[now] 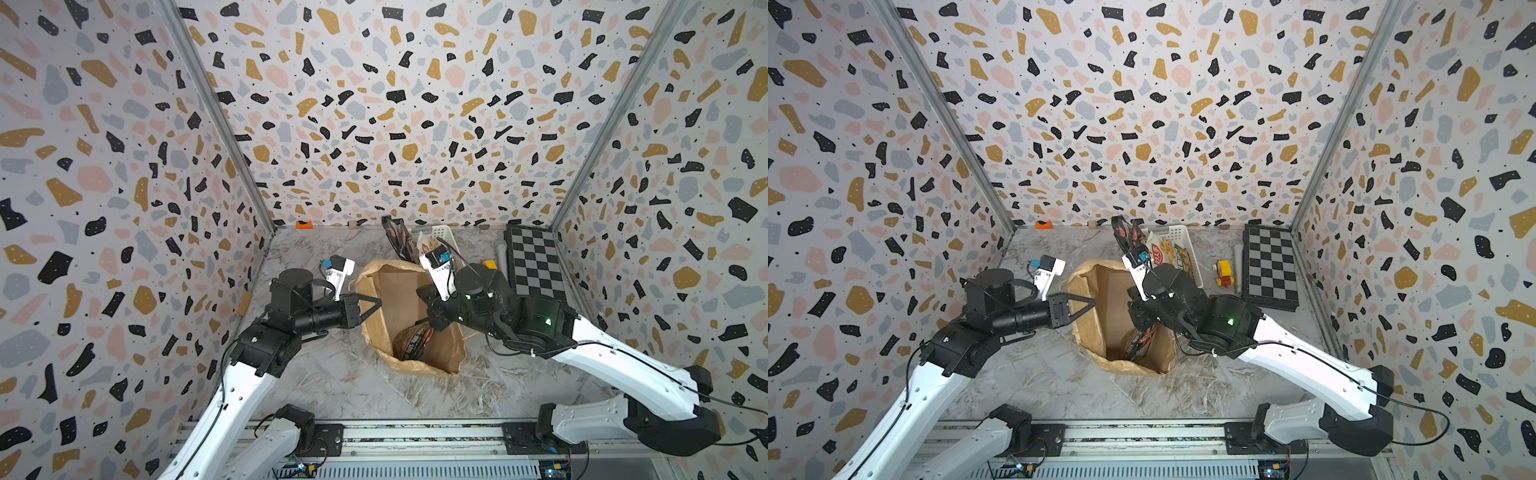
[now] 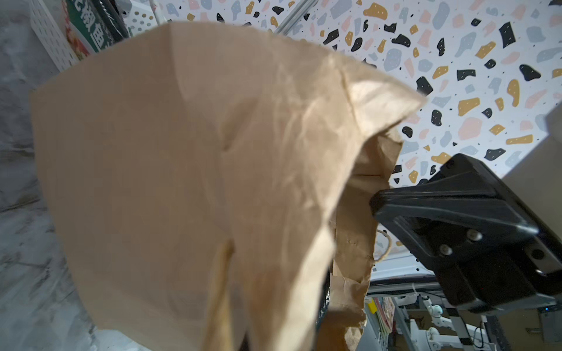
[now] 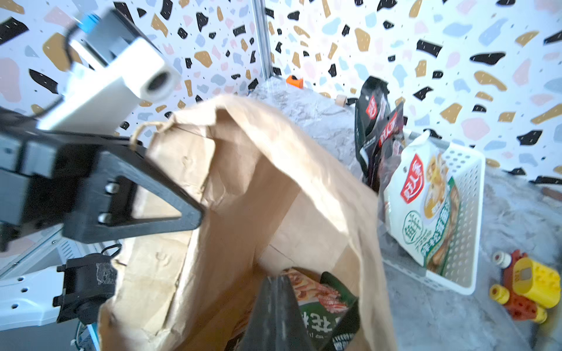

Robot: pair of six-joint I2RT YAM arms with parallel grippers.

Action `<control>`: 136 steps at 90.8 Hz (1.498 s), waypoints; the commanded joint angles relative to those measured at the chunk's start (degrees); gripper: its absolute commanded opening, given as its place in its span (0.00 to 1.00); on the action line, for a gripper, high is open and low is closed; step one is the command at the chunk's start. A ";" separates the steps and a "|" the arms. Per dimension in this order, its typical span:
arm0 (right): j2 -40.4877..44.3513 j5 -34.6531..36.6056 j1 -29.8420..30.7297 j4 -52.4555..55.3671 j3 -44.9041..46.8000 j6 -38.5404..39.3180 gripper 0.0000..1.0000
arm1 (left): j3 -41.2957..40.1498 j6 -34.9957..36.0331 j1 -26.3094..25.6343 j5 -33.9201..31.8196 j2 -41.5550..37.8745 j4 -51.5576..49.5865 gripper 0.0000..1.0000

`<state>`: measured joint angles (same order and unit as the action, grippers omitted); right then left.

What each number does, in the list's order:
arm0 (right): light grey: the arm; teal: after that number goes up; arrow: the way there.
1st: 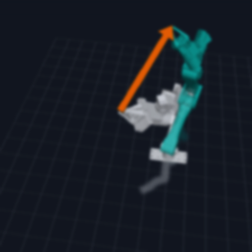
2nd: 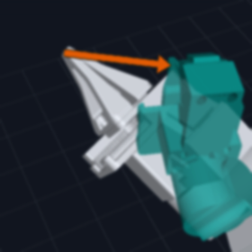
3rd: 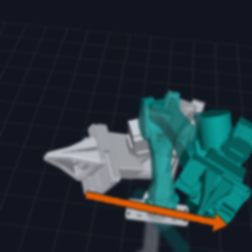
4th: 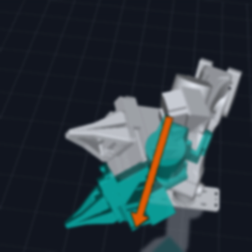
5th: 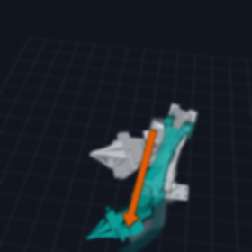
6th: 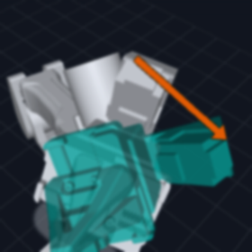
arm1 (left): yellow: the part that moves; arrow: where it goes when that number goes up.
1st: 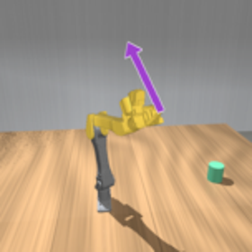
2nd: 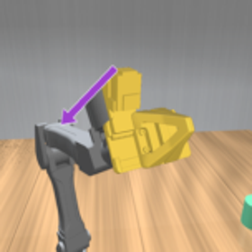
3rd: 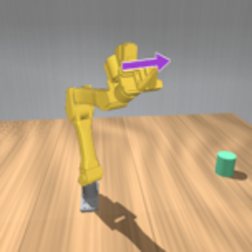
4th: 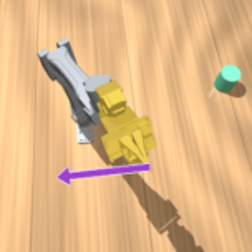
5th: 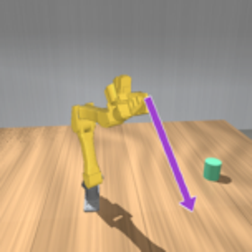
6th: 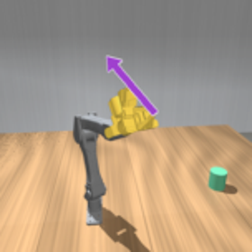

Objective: Place the condiment packets inside the bag
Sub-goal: Adjust the condiment packet in the paper bag.

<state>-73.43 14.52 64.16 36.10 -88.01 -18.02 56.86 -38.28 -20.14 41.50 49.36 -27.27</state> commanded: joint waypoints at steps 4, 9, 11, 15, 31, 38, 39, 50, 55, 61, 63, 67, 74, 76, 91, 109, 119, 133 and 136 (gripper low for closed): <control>-2.41 -5.20 -2.40 6.69 -4.74 7.61 0.00 | 0.76 -3.45 -0.07 2.23 2.70 4.80 0.00; -3.22 -4.90 -2.37 8.88 -5.95 7.08 0.00 | 1.06 -1.65 -0.07 1.46 3.81 1.71 0.00; -3.21 -4.89 -2.44 9.64 -6.21 6.32 0.00 | 0.95 -1.28 -0.07 1.19 4.14 1.12 0.00; -2.90 -4.99 -2.45 11.08 -6.43 4.05 0.00 | 0.82 -0.55 -0.05 0.53 4.56 0.36 0.00; -1.11 -7.33 0.34 17.61 -6.59 -2.70 0.34 | 1.14 0.67 -0.07 -0.98 4.68 -0.14 0.00; -1.07 -7.03 4.84 18.93 -6.75 -3.80 0.44 | 1.56 0.91 -0.05 -1.56 4.67 -0.11 0.00; -1.13 -7.13 5.28 18.97 -6.83 -4.10 0.45 | 1.61 0.92 -0.06 -1.62 4.72 -0.13 0.00; -2.38 -7.09 7.73 20.81 -6.20 -9.91 0.47 | 2.20 1.01 -0.07 -1.01 5.06 -0.33 0.00; -1.96 -4.17 7.84 21.38 -4.30 -13.11 0.47 | 2.14 1.05 -0.04 -1.09 4.75 -0.41 0.00; -0.19 -1.34 7.83 20.40 -0.89 -16.80 0.50 | 1.80 1.02 -0.07 -1.46 4.14 -0.47 0.00; 0.44 -0.97 7.82 19.56 0.52 -17.71 0.52 | 1.66 1.04 -0.07 -1.49 3.94 -0.50 0.00; 1.31 -0.58 7.82 18.01 2.53 -19.13 0.56 | 1.45 1.09 -0.07 -1.46 3.49 -0.51 0.00; 1.36 -0.18 7.80 15.82 4.29 -21.05 0.65 | 1.26 0.83 -0.07 -0.83 3.07 -0.31 0.00; 1.07 -0.30 7.82 15.05 4.54 -21.61 0.68 | 1.24 0.71 -0.12 -0.52 2.94 -0.11 0.00; -0.70 1.14 7.69 10.65 6.19 -26.17 0.77 | 0.69 -0.02 -0.52 0.31 0.33 0.86 0.00; 2.37 5.36 4.75 8.66 12.59 -31.49 0.78 | -2.61 -2.04 -2.42 -1.27 -4.95 2.96 0.00; 1.90 5.58 3.77 6.90 14.76 -32.29 0.78 | -5.37 -3.55 -5.29 -2.93 -6.57 5.17 0.00; 0.51 7.07 2.39 4.35 18.47 -34.15 0.72 | -7.76 -4.22 -7.99 -4.77 -7.37 6.16 0.00; 0.60 6.83 2.17 2.74 19.77 -34.59 0.69 | -8.07 -4.25 -8.35 -4.90 -7.51 6.37 0.00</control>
<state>-72.90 19.27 67.22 41.74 -71.09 -49.67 50.17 -41.50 -27.38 38.24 42.57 -24.60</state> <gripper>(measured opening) 0.736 0.052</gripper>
